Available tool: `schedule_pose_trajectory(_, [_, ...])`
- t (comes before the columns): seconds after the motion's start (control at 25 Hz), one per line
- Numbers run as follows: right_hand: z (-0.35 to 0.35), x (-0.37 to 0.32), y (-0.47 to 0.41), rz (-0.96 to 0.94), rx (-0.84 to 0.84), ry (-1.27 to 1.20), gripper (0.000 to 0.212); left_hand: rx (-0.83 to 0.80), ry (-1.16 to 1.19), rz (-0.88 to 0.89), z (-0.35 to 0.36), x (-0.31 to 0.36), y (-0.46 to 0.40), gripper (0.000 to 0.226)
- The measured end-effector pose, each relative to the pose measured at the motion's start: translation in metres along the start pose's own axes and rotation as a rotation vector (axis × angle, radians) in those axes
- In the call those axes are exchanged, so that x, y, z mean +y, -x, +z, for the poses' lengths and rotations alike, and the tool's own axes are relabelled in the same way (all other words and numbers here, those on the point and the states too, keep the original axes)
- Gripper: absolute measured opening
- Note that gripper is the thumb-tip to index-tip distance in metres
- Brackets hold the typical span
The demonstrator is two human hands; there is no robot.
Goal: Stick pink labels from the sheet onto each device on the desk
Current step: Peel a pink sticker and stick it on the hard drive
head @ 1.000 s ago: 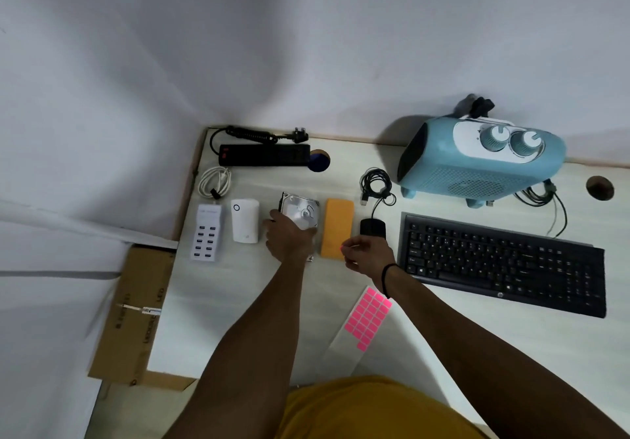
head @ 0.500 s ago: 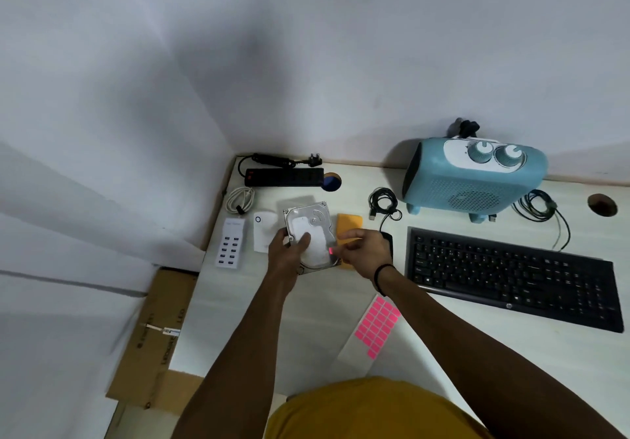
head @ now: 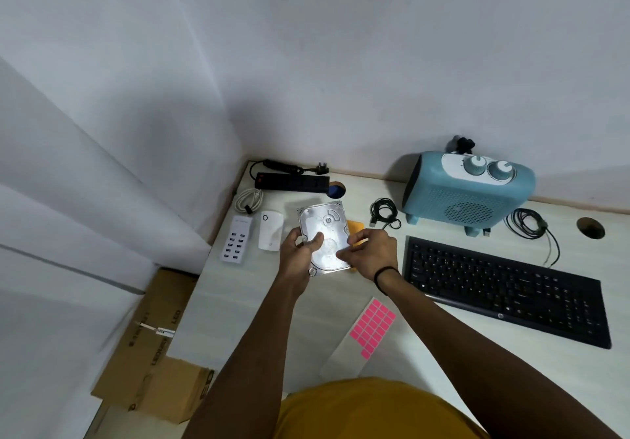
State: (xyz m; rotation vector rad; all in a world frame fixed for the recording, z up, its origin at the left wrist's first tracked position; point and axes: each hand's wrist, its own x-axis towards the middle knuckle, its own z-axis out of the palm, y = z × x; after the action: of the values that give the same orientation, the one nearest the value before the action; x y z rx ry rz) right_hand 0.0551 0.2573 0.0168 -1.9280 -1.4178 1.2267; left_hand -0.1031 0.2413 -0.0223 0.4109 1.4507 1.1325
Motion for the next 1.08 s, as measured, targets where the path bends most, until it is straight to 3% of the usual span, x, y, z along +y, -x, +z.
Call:
schedule_pose_trajectory(0.08, [-0.006,-0.007,0.0,0.006,0.031,0.062,0.029,-0.027,0.001,0.007,0.0,0.001,0.0,0.027])
schedule_pose_trajectory(0.24, [-0.022,-0.009,-0.004,-0.009,0.046,0.168,0.056,-0.068,0.071,-0.006,-0.004,0.009,0.001,0.028])
schedule_pose_trajectory(0.36, [-0.024,-0.008,-0.01,-0.029,-0.118,0.117,0.041,-0.102,0.101,0.002,-0.005,0.016,0.0,0.033])
schedule_pose_trajectory(0.48, [-0.018,-0.003,-0.017,-0.017,-0.162,0.081,0.022,-0.073,0.024,0.019,-0.002,0.018,0.002,0.041])
schedule_pose_trajectory(0.68, [-0.008,0.012,-0.019,0.046,-0.196,0.074,0.021,-0.068,-0.302,0.089,-0.004,0.0,0.001,0.093])
schedule_pose_trajectory(0.76, [-0.007,0.012,-0.019,0.063,-0.209,0.043,0.018,-0.054,-0.353,0.097,-0.007,-0.007,-0.006,0.101])
schedule_pose_trajectory(1.08, [0.013,0.025,-0.036,0.248,-0.254,-0.17,0.03,-0.126,-0.411,-0.052,-0.019,-0.001,-0.025,0.064])
